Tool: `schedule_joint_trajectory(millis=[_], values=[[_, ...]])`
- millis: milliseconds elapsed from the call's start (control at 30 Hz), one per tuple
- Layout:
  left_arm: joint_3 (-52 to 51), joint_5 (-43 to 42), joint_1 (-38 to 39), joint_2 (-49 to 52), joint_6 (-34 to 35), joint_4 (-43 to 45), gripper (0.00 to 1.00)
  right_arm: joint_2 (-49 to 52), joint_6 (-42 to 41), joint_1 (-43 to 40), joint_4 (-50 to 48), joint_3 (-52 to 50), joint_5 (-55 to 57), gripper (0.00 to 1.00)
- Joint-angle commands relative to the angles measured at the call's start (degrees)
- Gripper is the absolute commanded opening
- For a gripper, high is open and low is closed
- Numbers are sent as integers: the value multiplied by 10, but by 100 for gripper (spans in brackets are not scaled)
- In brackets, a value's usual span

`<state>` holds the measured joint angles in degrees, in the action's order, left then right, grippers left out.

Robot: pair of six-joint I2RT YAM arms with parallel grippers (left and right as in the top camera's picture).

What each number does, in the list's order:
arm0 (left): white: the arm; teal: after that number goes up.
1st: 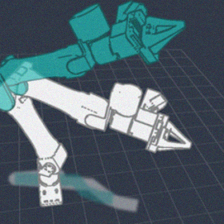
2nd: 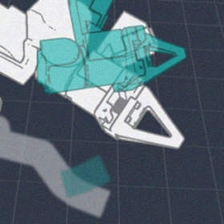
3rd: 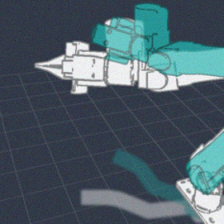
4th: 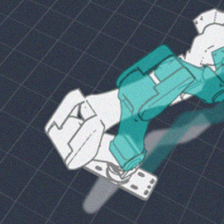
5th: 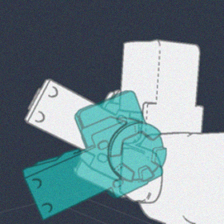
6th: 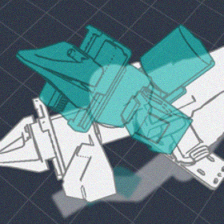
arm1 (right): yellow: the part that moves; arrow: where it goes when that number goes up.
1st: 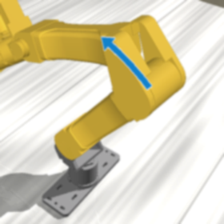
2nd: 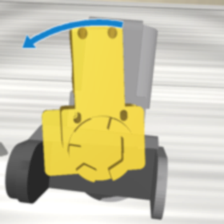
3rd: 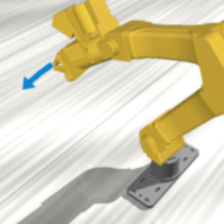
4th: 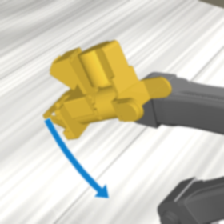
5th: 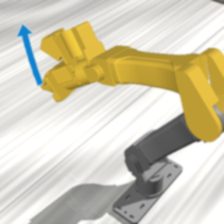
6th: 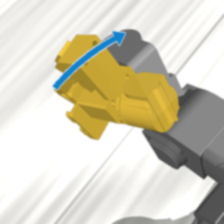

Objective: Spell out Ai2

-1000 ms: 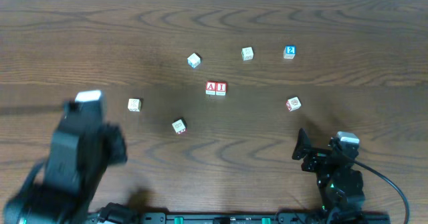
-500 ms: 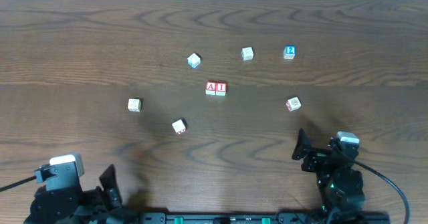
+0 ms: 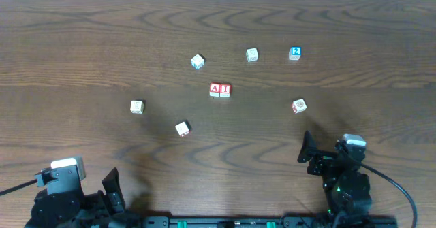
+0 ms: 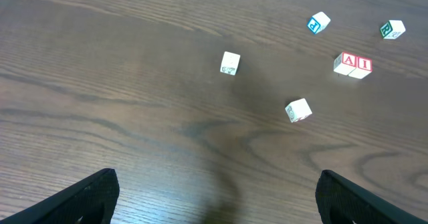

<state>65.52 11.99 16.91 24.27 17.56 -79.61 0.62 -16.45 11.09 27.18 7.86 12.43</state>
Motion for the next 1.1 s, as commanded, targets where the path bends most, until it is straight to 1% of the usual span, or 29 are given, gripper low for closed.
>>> schedule_joint_trajectory(millis=[0,133,300,367,467,600,733,900,1067], values=[[-2,-4,-3,0,-2,-3,95,-3,4,-3,0,-2,2,99],[-2,17,-3,0,-11,5,95,-3,4,-3,0,-2,2,99],[-6,52,-7,-1,-11,68,95,-3,4,-3,0,-2,2,99],[-18,73,-41,-11,-13,92,95,-3,4,-3,0,-2,2,99],[-50,79,-95,-36,-18,120,95,-3,4,-3,0,-2,2,99],[-135,74,-156,-105,-19,186,95,-3,4,-3,0,-2,2,99],[-243,61,-191,-178,-23,251,95,-3,4,-3,0,-2,2,99],[-363,14,-203,-241,-23,309,95,-3,4,-3,0,-2,2,99],[-444,-26,-203,-240,-23,355,95,-3,4,-3,0,-2,2,99]])
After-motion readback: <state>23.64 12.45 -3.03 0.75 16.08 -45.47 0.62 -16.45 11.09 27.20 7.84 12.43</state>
